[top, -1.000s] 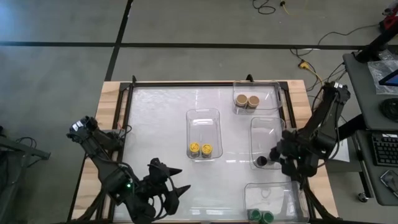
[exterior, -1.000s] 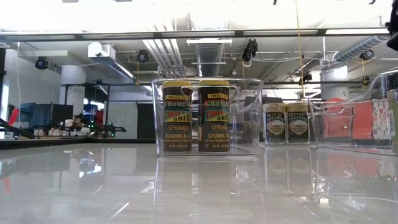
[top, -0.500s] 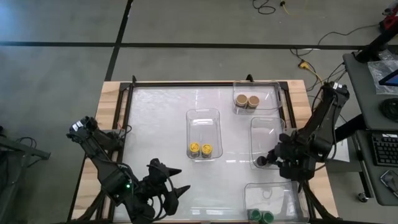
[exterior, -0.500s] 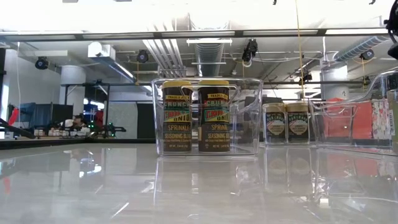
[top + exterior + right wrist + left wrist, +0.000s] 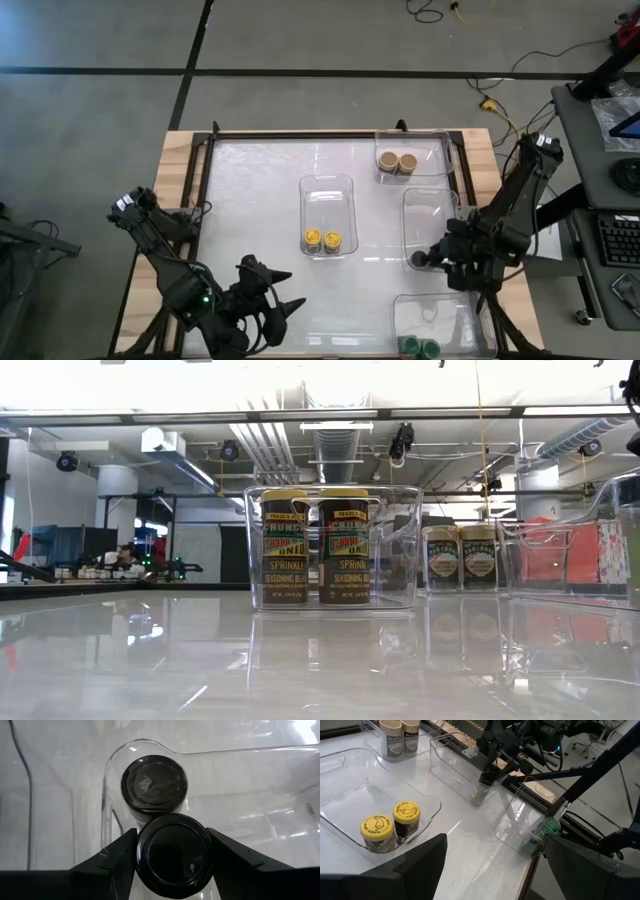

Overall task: Sort spices by type
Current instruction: Put the black seasoning bottle into the middle right transparent bin, then return to Home Position

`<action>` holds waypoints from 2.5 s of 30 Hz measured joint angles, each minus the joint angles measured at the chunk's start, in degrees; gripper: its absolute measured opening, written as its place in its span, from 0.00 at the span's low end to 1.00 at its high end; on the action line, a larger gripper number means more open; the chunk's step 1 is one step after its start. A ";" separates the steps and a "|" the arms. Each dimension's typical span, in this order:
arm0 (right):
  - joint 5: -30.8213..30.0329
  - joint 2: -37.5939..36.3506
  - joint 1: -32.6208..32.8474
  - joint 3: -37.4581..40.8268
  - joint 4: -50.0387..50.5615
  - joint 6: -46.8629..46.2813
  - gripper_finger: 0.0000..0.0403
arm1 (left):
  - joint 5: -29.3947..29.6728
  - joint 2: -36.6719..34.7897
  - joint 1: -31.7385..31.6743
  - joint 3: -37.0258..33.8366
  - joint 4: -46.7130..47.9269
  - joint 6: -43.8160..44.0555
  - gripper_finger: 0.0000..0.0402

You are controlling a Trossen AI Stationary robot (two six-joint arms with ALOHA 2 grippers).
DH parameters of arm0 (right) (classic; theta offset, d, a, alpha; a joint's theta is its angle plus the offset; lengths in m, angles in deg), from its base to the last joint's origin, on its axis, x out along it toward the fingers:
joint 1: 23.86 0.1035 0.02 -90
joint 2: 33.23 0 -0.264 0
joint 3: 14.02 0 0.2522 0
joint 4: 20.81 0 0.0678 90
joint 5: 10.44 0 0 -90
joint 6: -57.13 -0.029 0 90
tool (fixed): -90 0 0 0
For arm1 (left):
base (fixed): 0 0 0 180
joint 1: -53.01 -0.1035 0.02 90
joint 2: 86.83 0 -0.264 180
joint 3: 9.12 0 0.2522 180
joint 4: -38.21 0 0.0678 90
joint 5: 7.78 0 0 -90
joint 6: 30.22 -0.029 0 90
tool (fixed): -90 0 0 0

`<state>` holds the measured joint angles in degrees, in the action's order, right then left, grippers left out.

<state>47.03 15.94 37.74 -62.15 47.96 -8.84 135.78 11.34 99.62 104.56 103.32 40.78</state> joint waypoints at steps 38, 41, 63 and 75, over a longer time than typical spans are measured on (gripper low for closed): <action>0.96 1.22 0.00 0.00 -1.49 0.00 0.62 | -0.09 0.00 0.04 0.00 0.66 -0.20 0.79; 0.98 1.09 0.00 0.00 -1.56 0.00 0.62 | -0.09 0.00 0.04 0.01 0.64 -0.21 0.79; -4.72 -1.99 -0.13 -10.47 18.72 -11.47 0.58 | -0.02 0.02 -0.71 0.01 1.36 -1.05 0.79; -9.26 -3.13 -4.35 -10.80 0.23 9.62 0.54 | -3.33 -0.50 -2.82 -0.62 -3.61 -3.75 0.79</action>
<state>37.77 12.81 33.39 -72.95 48.19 0.78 132.45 10.84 96.80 103.95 99.71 37.03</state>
